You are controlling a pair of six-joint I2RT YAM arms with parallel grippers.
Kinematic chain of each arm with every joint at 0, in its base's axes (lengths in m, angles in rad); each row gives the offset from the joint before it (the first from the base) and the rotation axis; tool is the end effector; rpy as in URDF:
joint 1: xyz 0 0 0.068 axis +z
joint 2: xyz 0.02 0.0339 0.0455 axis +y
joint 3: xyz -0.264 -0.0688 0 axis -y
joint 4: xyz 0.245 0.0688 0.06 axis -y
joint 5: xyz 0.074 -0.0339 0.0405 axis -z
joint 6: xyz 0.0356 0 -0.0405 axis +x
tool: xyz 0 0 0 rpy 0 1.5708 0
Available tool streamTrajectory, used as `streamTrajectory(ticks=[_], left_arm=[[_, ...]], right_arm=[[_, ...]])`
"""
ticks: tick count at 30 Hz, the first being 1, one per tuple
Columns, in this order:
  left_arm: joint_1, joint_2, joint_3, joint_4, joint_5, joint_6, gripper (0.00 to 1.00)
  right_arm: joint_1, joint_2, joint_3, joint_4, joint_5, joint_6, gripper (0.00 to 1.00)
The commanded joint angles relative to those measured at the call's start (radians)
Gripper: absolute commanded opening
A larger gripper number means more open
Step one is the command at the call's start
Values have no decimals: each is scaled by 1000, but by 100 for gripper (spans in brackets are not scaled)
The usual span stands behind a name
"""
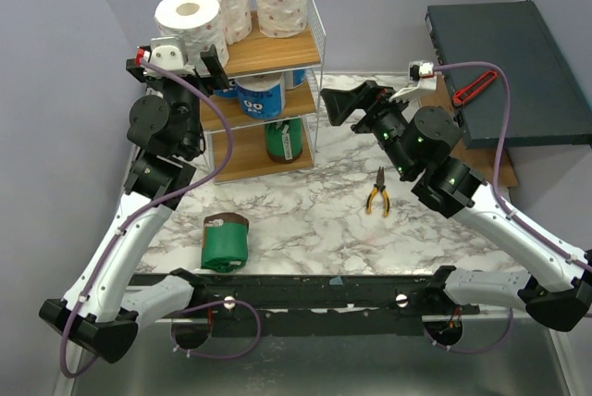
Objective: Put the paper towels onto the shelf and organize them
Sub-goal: Adjust the paper towel on the shelf.
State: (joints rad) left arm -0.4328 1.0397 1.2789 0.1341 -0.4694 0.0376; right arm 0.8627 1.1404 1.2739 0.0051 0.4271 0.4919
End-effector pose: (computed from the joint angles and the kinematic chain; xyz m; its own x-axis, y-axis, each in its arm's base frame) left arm 0.1961 -0.0729 0.4960 0.3305 -0.1158 -0.9367 -0.0207 0.9913 -0.1298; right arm 0.1738 0.1804 0.4602 -0.1213 0.5193 -0.8460 -0.4166 0.7469 0.5182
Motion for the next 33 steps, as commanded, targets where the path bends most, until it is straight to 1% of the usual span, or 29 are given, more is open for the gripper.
streamTrajectory(ticks=[1, 6, 15, 16, 19, 20, 28, 33], left_arm=[[14, 18, -3, 31, 28, -21, 92], [14, 42, -1, 32, 72, -33, 91], [16, 92, 16, 29, 97, -33, 91], [16, 95, 16, 30, 103, -59, 91], [16, 103, 13, 34, 116, -68, 91], [16, 104, 13, 38, 119, -70, 91], [17, 117, 20, 55, 119, -55, 92], [17, 83, 16, 62, 107, -45, 94]], right_arm=[[3, -12, -8, -3, 28, -25, 100], [3, -16, -10, -3, 31, -27, 100], [3, -26, -22, -4, 36, -27, 100], [3, -26, -24, -4, 37, -28, 100], [3, -27, -27, -3, 40, -29, 100], [3, -27, -27, -29, 41, -30, 100], [2, -34, -31, -35, 45, -34, 100], [3, -34, -31, -34, 48, -33, 100]])
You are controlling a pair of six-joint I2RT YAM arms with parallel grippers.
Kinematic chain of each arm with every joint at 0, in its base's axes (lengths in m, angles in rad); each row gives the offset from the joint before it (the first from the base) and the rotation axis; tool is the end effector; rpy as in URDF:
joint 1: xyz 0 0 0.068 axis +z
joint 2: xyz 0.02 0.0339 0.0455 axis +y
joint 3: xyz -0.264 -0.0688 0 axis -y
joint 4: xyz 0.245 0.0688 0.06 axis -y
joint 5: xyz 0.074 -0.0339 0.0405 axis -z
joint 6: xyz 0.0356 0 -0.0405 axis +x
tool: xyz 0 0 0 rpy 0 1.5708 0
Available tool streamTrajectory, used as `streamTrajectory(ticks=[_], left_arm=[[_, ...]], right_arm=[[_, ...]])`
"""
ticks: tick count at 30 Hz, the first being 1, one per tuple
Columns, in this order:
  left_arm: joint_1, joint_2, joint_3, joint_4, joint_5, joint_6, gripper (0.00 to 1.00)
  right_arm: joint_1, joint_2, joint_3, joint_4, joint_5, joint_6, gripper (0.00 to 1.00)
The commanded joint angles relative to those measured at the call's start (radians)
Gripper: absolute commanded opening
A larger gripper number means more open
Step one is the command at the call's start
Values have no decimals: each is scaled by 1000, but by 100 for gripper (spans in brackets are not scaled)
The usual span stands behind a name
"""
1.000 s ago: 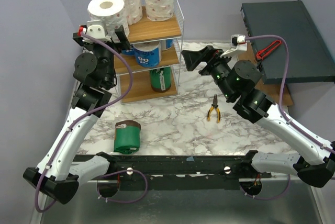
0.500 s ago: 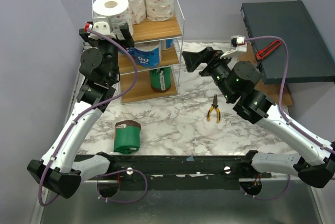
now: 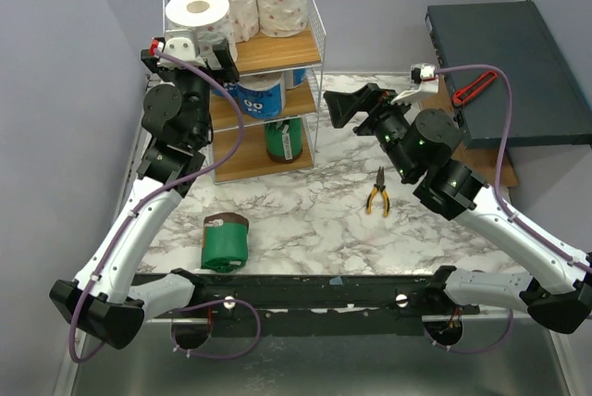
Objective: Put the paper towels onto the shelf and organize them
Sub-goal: Adjust the paper towel on the shelf.
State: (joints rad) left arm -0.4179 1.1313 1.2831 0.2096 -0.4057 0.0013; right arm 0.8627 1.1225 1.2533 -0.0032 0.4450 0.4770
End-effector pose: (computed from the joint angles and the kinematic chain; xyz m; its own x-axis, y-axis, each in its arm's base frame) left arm 0.2256 -0.0848 0.4865 0.3232 -0.1422 -0.9356 0.0351 0.9898 -0.1383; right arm 0.1716 0.1768 0.4564 -0.1138 0.5043 -0.8560 -0.4004 0.7653 0.5040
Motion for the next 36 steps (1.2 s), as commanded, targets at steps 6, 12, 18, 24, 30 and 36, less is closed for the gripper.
streamTrajectory(ticks=[6, 12, 18, 24, 30, 36], left_arm=[[2, -64, 40, -53, 54, -6, 96], [2, -122, 41, -110, 53, 31, 98], [2, -191, 24, -166, 48, 18, 99], [2, -308, -8, -208, 147, -70, 73], [2, -327, -19, -269, 288, -117, 0], [2, -259, -24, -254, 365, -132, 0]], right_arm=[[2, -11, -6, -24, 23, -16, 100], [2, -8, -5, -24, 11, -8, 100], [2, -9, -6, -25, 0, 1, 100], [3, -18, -15, -29, -1, 8, 100], [2, -21, -26, -29, 1, 14, 100], [3, -19, -29, -29, -4, 18, 100]])
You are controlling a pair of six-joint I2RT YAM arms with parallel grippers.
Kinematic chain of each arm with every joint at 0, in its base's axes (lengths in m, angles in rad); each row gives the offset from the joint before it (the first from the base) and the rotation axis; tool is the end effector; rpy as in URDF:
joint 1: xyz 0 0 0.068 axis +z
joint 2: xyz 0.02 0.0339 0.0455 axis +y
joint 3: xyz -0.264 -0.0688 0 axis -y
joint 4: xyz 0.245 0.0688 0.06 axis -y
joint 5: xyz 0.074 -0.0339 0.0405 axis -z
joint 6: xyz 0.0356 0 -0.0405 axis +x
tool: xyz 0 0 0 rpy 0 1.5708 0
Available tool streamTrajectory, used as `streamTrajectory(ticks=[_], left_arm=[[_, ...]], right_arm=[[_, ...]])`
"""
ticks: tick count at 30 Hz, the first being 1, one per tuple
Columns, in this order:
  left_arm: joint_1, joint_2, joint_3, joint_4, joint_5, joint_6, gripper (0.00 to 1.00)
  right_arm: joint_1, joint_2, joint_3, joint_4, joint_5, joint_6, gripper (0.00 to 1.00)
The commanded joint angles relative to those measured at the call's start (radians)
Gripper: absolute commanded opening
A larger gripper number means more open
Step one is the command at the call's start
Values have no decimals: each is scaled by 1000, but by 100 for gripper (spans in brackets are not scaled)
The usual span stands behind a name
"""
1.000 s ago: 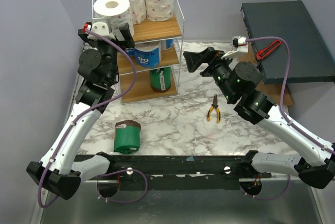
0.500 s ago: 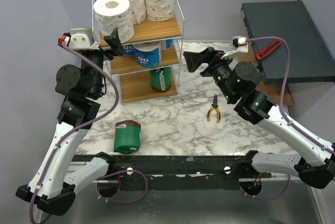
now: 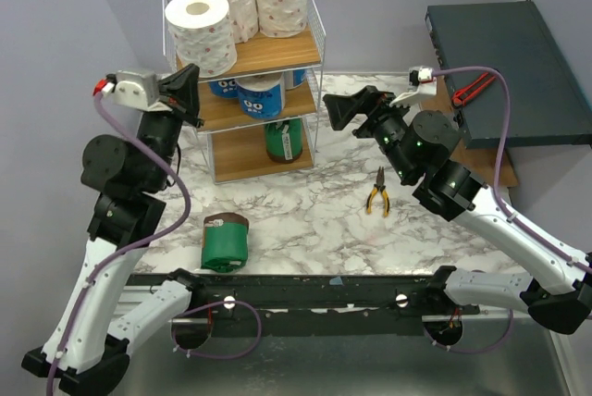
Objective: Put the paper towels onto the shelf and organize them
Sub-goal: Adjust the paper towel on the shelf.
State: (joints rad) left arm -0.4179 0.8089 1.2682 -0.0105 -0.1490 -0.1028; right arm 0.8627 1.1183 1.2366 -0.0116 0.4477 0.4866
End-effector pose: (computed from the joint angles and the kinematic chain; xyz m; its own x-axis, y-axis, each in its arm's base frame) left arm 0.1202 -0.0476 0.5143 0.3658 -0.2735 -0.8896 0.3183 0.9350 -0.1565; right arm 0.1719 0.1770 0.4507 -0.1281 0.4986 -0.8573 -0.3902 0.7694 0.5057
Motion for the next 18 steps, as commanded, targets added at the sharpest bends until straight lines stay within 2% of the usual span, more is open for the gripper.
streamTrajectory(ticks=[1, 10, 18], left_arm=[[2, 75, -6, -30, 120, -32, 0], [2, 183, 33, -12, 213, -56, 0], [2, 250, 36, 5, 67, -8, 0]], right_arm=[[4, -16, -14, -21, -4, 7, 100], [4, -21, -26, -25, 7, 2, 100], [3, -25, -26, -30, 16, -4, 100]])
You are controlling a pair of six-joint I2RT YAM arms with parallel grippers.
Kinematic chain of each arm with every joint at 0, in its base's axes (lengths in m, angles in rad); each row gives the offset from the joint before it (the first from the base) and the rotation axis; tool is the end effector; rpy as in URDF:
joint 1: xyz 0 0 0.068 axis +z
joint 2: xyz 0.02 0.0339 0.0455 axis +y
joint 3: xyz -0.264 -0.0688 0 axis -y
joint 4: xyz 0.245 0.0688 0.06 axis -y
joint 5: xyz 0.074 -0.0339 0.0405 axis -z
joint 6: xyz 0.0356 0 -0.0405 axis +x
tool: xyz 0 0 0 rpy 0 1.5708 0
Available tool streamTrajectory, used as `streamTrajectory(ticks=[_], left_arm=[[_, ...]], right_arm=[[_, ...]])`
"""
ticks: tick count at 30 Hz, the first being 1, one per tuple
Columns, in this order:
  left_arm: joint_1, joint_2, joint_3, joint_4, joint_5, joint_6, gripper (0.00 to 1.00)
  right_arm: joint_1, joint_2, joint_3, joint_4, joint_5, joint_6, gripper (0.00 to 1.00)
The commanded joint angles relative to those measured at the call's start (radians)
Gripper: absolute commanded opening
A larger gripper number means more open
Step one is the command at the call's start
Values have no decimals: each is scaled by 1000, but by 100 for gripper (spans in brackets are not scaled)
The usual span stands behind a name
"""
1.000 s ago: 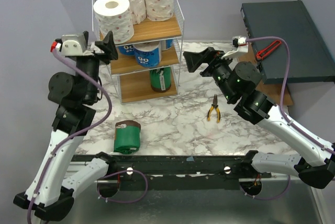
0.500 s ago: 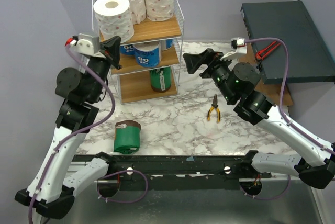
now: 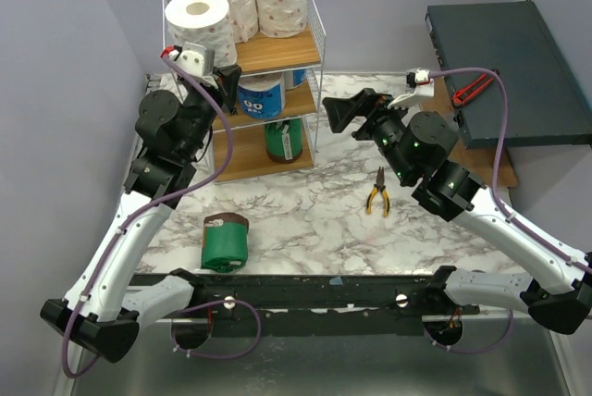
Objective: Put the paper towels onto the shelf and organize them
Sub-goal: Adjust the paper towel on the shelf.
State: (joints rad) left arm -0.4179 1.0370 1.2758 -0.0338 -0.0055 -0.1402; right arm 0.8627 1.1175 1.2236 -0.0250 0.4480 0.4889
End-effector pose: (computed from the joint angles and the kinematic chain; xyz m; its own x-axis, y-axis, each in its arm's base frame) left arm 0.1983 -0.0878 0.4793 0.1282 -0.2098 -0.9693 0.4230 0.8956 -0.1379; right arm 0.1726 0.1779 0.4450 -0.1432 0.4837 -0.8635 -0.3813 0.7782 0.4991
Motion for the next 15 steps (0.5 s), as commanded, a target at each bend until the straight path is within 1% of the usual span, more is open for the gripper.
streamTrajectory(ticks=[1, 5, 15], left_arm=[[2, 28, 28, 41, -101, 33, 0], [2, 54, 29, 84, -177, 66, 0], [3, 75, 21, 127, -345, 104, 0]], right_arm=[[3, -22, -13, -16, 15, -7, 100], [2, -18, -12, -16, 19, -7, 100], [3, -6, -10, -16, 19, -8, 100]])
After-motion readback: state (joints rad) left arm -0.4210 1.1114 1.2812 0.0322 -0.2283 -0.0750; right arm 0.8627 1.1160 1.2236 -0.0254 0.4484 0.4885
